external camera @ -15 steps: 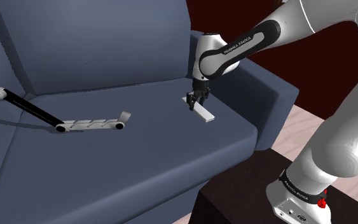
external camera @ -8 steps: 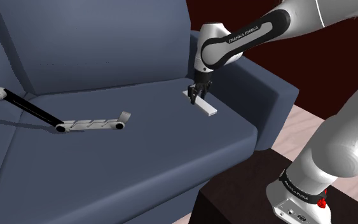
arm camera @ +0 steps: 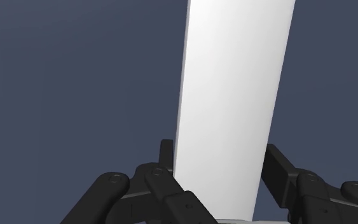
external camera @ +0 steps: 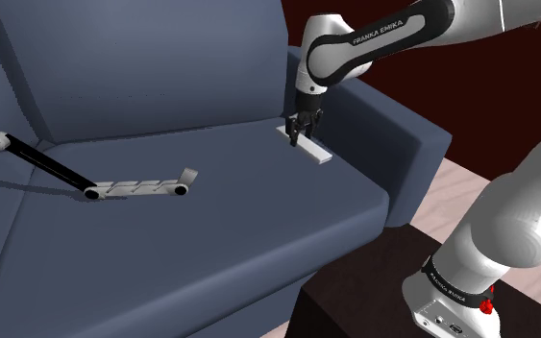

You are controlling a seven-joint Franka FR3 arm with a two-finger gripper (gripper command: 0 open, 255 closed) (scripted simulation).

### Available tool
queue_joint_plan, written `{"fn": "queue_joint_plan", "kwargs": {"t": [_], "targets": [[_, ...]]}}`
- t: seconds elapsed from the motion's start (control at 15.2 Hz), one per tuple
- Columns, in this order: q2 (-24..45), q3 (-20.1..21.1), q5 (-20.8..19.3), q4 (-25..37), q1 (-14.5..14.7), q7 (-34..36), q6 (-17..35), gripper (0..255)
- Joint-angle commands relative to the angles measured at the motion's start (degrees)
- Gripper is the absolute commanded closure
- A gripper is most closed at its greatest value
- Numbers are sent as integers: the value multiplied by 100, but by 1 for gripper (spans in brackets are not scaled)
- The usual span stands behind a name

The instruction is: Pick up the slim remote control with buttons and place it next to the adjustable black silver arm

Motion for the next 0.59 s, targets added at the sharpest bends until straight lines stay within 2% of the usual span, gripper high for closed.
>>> {"fn": "queue_joint_plan", "kwargs": {"t": [0.0, 0.53], "targets": [[-56, -2, 5, 110, -1, -9, -165, 255], [-235, -5, 20, 549, 0, -31, -783, 255]]}}
